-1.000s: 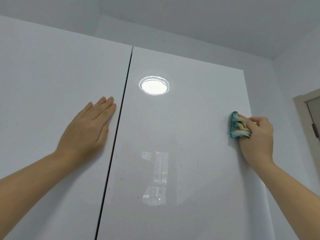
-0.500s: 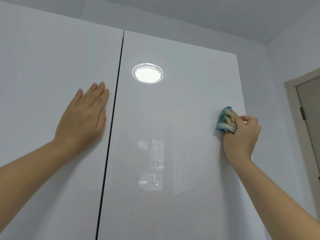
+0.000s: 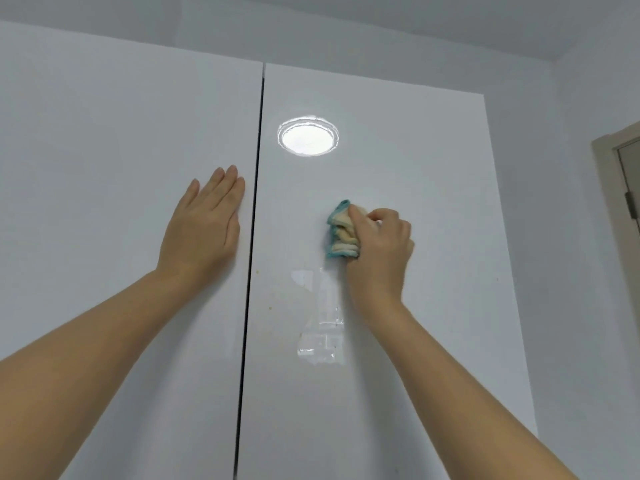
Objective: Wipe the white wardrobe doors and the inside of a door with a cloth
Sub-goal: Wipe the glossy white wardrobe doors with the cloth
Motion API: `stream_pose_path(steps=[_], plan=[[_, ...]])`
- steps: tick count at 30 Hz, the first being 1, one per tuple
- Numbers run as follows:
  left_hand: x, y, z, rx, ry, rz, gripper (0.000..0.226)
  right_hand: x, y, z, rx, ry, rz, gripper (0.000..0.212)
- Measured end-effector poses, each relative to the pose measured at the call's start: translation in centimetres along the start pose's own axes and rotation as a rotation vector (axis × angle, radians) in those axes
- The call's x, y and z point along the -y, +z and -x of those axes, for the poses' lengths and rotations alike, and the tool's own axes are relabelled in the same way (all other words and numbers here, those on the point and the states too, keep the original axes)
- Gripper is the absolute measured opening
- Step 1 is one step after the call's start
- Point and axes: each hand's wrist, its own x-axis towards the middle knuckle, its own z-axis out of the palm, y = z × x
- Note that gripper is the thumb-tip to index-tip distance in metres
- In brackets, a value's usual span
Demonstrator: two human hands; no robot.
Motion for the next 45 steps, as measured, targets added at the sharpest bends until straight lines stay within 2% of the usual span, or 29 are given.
stream_pose_path(steps=[8,13,19,24,28,35,40,45], plan=[[0.9,-0.3,0.0,0.110,0.022,0.026,0.055,7.1,2.2,5.0,0.116,-0.424,-0.095,0.037],[1.0,-0.6,0.0,0.147,0.053,-0.007,0.055,5.9,1.5,7.8,0.238,-0.719,-0.132,0.038],[0.9,-0.8,1.7,0.113,0.089,-0.086,0.058,3.8,0.3,5.9,0.297,-0.883,-0.130,0.039],[0.2,-0.7,4.0,0.053,-0.007,-0.095,0.055,0.6,-0.7,3.4,0.267,-0.710,-0.099,0.043],[-1.4,-0.5,5.4,0.042,0.013,-0.086,0.053,-1.8,-1.2,2.2,0.201,-0.555,-0.074,0.052],[-2.7,-0.3,8.5,0.049,-0.015,-0.058,0.052,-8.1,-3.9,0.5,0.105,-0.258,-0.026,0.045],[-3.0,0.1,9.4,0.031,-0.015,-0.068,0.053,-13.7,-6.5,0.7,0.047,-0.001,0.021,0.055],[-3.1,0.1,9.3,0.022,-0.015,-0.078,0.054,-16.2,-8.0,1.4,-0.070,0.229,0.053,0.044]])
